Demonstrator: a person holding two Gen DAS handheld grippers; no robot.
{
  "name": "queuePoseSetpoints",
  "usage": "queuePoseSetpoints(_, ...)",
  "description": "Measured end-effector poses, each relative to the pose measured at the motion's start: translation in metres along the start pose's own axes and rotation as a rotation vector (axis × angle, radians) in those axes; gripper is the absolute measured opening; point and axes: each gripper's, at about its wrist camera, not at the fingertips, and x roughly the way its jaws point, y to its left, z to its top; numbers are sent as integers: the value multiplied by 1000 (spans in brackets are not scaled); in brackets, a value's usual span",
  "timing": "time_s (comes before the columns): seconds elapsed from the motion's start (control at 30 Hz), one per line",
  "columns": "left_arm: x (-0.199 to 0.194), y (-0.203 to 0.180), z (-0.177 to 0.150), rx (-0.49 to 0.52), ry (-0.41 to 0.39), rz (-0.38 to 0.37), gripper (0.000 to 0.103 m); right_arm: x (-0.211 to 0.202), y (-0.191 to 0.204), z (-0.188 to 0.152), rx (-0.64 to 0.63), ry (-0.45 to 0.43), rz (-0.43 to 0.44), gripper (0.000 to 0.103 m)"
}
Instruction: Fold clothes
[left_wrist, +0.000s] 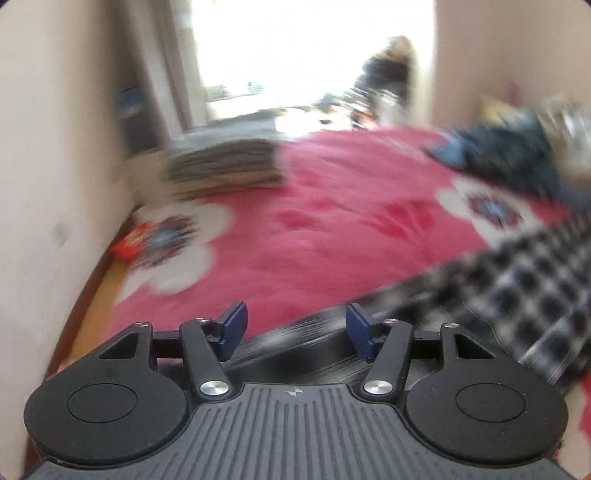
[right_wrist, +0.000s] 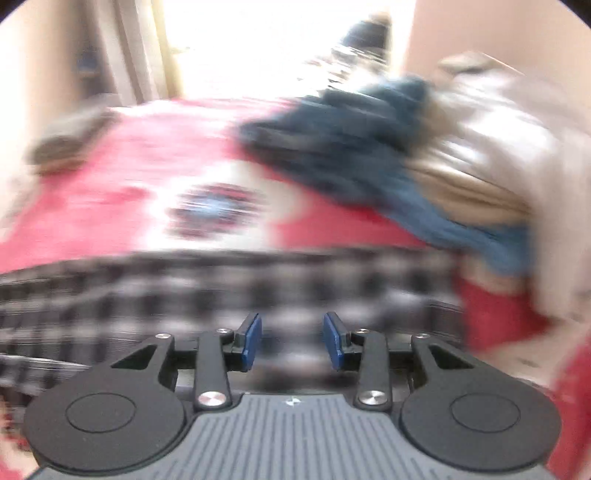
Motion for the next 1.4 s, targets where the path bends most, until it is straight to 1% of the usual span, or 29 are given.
queuePoseSetpoints(0.03, -16, 18, -4, -65, 1, 27, 67, 3, 25, 1, -31, -13, 56, 43)
queuePoseSetpoints(0.1, -46, 54, -16, -197, 2, 83, 68, 11, 79, 0, -104, -33, 174, 43)
queuePoseSetpoints(0.17, -70, 89, -33, -314, 4, 124, 72, 16, 135, -4, -189, -54, 275, 46)
queuePoseSetpoints(0.2, -80, 104, -43, -368, 10, 146, 74, 18, 161, -7, -236, -64, 325, 51)
queuePoseSetpoints(0.27, -94, 130, -65, -465, 33, 190, 74, 20, 215, -17, -349, -99, 420, 53)
queuePoseSetpoints(0.3, -99, 140, -76, -519, 46, 200, 74, 19, 243, -23, -411, -117, 456, 54)
queuePoseSetpoints(0.37, -105, 161, -98, -636, 58, 197, 74, 17, 300, -36, -541, -158, 535, 55)
queuePoseSetpoints(0.43, -103, 175, -114, -754, 60, 160, 74, 13, 347, -50, -628, -188, 630, 64)
queuePoseSetpoints(0.5, -97, 185, -124, -839, 67, 138, 74, 2, 393, -70, -692, -205, 708, 69)
queuePoseSetpoints(0.57, -92, 193, -131, -879, 71, 140, 74, 3, 436, -87, -754, -218, 754, 74)
queuePoseSetpoints(0.6, -90, 196, -132, -886, 70, 148, 74, 4, 458, -97, -790, -231, 763, 76)
queuePoseSetpoints(0.67, -88, 203, -134, -904, 66, 155, 74, 1, 495, -121, -855, -284, 746, 79)
queuePoseSetpoints(0.7, -87, 206, -136, -913, 65, 158, 74, 6, 510, -129, -875, -303, 730, 82)
queuePoseSetpoints(0.77, -88, 213, -140, -921, 64, 169, 74, 20, 540, -143, -913, -320, 689, 83)
queuePoseSetpoints(0.83, -90, 220, -144, -927, 69, 184, 74, 35, 561, -155, -956, -310, 646, 83)
queuePoseSetpoints(0.9, -90, 225, -148, -929, 78, 196, 74, 49, 578, -165, -999, -321, 579, 85)
queuePoseSetpoints(0.93, -90, 228, -149, -928, 82, 203, 74, 53, 582, -167, -989, -337, 563, 87)
queuePoseSetpoints(0.97, -90, 231, -151, -928, 84, 210, 74, 56, 584, -166, -962, -342, 555, 87)
queuePoseSetpoints(1.0, -89, 233, -152, -929, 84, 214, 74, 58, 585, -163, -931, -337, 547, 85)
queuePoseSetpoints(1.03, -88, 236, -153, -932, 86, 217, 74, 60, 586, -159, -895, -328, 540, 75)
queuePoseSetpoints(1.17, -80, 239, -153, -933, 101, 202, 74, 62, 575, -141, -767, -299, 531, 50)
queuePoseSetpoints(1.23, -77, 239, -150, -916, 100, 194, 74, 60, 566, -132, -708, -295, 532, 24)
queuePoseSetpoints(1.33, -73, 236, -144, -908, 86, 170, 74, 52, 542, -113, -574, -302, 547, 18)
queuePoseSetpoints(1.4, -71, 232, -139, -903, 78, 155, 74, 44, 519, -97, -462, -301, 575, 17)
